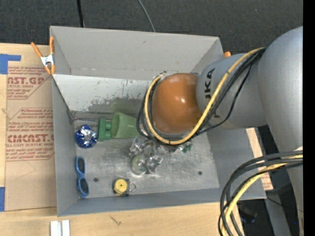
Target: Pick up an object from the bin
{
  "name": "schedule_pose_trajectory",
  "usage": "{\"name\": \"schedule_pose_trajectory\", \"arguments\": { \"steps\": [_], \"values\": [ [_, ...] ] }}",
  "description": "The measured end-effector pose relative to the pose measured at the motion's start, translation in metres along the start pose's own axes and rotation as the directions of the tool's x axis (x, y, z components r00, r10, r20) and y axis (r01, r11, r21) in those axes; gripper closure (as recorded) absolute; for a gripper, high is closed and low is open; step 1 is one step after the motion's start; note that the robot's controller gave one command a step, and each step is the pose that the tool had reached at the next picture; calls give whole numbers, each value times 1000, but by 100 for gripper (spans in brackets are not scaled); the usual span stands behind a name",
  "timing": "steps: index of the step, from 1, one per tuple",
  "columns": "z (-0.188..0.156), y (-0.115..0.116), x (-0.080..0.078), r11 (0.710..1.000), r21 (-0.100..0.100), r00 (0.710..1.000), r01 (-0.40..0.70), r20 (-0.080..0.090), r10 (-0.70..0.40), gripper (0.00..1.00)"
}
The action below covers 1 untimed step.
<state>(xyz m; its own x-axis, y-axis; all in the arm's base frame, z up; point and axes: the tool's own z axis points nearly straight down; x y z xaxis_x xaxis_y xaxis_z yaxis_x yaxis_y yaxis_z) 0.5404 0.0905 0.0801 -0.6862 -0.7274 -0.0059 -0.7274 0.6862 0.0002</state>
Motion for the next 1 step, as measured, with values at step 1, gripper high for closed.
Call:
{"name": "schedule_pose_trajectory", "arguments": {
  "steps": [1],
  "values": [
    [-127,-10,23,999,6,999,48,1,-48,100]
  ]
}}
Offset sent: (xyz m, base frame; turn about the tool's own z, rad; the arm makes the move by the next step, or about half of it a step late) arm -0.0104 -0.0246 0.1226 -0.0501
